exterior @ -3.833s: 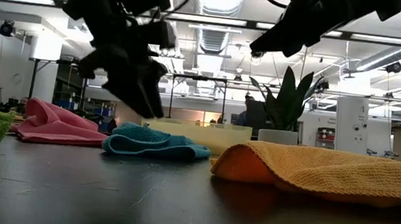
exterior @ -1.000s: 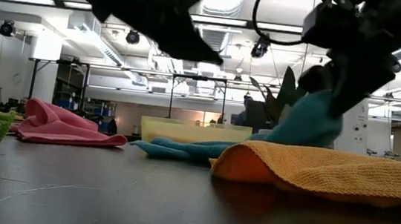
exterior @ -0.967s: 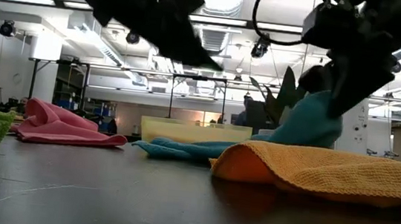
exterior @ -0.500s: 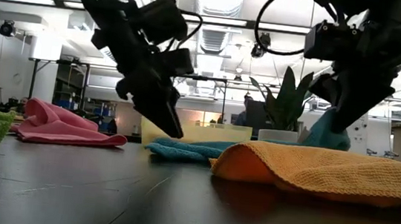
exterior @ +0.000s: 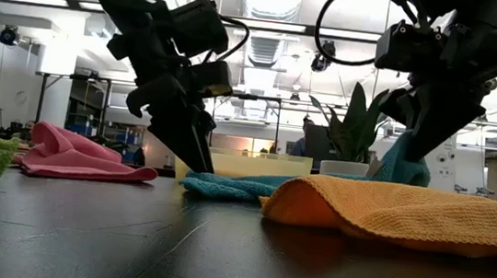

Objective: Fold microfiber towels
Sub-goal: Fold the blue microfiber cloth

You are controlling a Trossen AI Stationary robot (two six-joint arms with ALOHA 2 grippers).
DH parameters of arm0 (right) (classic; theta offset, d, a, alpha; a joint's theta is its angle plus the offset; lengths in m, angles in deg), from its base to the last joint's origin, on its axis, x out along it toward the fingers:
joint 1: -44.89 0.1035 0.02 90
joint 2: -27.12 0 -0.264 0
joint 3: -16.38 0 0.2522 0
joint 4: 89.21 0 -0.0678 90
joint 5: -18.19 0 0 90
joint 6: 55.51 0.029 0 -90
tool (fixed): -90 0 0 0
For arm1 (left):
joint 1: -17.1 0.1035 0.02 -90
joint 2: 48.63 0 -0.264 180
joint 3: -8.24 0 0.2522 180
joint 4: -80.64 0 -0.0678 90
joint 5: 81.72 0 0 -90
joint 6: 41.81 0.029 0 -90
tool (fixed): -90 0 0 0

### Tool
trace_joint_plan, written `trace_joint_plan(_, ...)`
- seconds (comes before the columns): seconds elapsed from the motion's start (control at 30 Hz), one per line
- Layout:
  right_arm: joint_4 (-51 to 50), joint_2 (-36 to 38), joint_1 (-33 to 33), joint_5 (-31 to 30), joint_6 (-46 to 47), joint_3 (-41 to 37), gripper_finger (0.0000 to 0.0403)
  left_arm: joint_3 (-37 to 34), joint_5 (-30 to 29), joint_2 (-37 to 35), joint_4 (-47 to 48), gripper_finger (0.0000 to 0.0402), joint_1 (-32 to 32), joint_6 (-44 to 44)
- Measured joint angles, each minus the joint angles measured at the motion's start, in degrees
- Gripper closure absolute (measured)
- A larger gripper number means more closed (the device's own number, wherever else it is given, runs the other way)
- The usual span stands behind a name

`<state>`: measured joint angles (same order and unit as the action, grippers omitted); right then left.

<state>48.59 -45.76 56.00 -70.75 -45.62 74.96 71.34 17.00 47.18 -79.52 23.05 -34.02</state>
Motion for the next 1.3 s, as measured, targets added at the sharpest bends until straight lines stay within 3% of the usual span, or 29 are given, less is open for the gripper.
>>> trace_joint_plan(0.17,0.09,0.00,0.00,-0.06,-0.09,0.00,0.0394,-0.09,0.50,0.56,0.51,0.0281,0.05,0.03)
trace_joint_plan(0.4,0.06,0.02,0.00,-0.20,-0.30,0.05,0.0394,-0.06,0.90,0.21,0.61,0.0391,-0.04,2.62)
trace_joint_plan(0.67,-0.12,2.72,0.00,-5.28,-3.02,1.31,0.0394,0.58,-2.28,-9.44,6.38,0.0400,-0.38,4.63)
trace_joint_plan(0.93,0.84,13.47,1.64,-24.17,-0.91,1.38,0.0394,0.57,-7.86,-28.62,11.40,0.0401,-1.79,5.20)
trace_joint_plan(1.1,0.91,20.98,1.65,-25.13,-0.90,3.40,0.0394,0.57,-10.35,-39.15,10.96,0.0401,-1.88,7.15)
trace_joint_plan(1.3,-0.12,24.37,1.62,-25.47,-3.78,6.48,0.0394,0.57,-15.35,-43.55,8.92,0.0401,-1.79,10.28)
